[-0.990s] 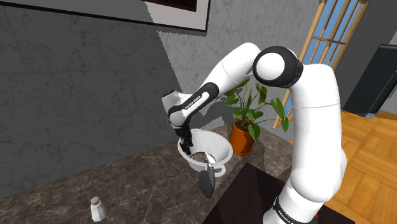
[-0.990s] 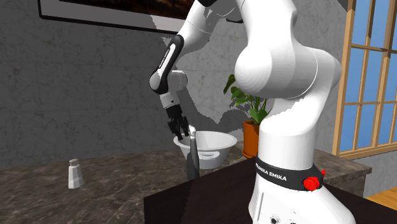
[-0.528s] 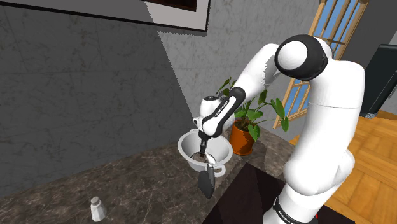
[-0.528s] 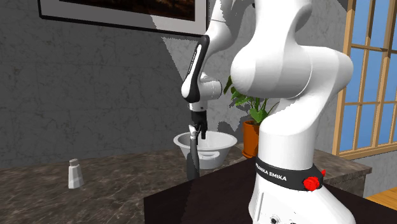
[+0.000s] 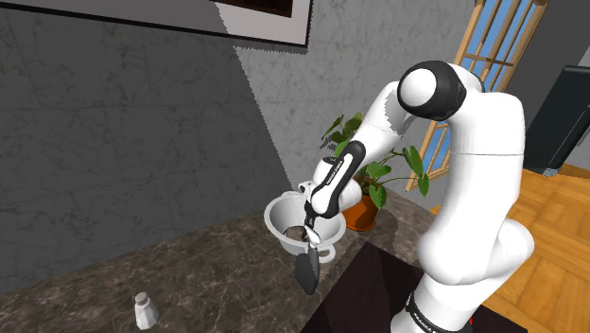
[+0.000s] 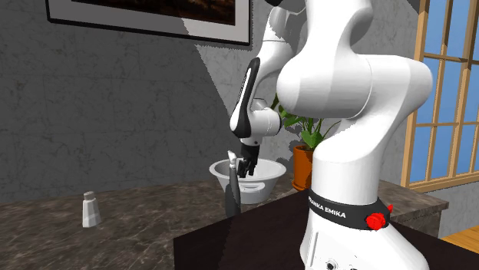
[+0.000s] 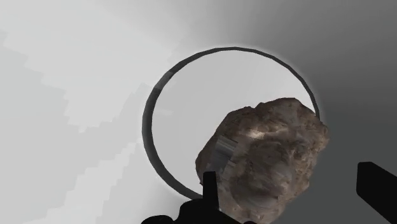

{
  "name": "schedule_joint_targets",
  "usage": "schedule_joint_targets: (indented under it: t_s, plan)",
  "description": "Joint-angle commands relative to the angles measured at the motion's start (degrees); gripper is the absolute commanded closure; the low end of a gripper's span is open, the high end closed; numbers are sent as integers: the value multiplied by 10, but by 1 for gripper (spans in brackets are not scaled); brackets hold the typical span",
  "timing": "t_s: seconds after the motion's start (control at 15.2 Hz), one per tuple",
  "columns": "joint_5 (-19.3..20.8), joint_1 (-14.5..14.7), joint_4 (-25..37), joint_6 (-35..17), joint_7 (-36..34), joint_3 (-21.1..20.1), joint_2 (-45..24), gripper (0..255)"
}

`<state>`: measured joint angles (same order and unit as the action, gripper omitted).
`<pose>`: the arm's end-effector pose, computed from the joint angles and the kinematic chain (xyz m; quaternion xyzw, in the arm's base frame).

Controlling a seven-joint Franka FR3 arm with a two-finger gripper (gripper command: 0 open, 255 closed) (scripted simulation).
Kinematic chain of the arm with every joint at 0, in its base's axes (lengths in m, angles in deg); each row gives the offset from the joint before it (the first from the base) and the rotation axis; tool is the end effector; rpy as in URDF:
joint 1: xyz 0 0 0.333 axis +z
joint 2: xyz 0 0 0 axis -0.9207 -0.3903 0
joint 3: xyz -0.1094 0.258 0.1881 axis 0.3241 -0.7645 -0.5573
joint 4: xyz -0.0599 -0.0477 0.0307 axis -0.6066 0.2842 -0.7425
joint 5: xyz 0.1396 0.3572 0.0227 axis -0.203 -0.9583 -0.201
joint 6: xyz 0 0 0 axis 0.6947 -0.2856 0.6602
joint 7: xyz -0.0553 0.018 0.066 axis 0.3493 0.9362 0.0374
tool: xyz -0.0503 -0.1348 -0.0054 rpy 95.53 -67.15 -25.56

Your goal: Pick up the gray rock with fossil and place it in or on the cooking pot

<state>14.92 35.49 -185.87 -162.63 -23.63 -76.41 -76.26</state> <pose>0.4478 -0.1306 0.1491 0.9654 0.2475 0.0810 0.0148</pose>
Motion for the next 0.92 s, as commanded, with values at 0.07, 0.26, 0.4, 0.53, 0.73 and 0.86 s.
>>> schedule_joint_targets:
  t_s: [0.07,0.26,0.4,0.53,0.73,0.86]
  plan:
    - [9,19,11,-18,-7,20,-28,0]
    - [8,19,11,-18,-7,20,-28,0]
    - [8,19,11,-18,-7,20,-28,0]
    - [8,19,11,-18,-7,20,-28,0]
    - [8,19,11,-19,-7,20,-28,255]
    - [8,18,11,-18,-7,20,-27,255]
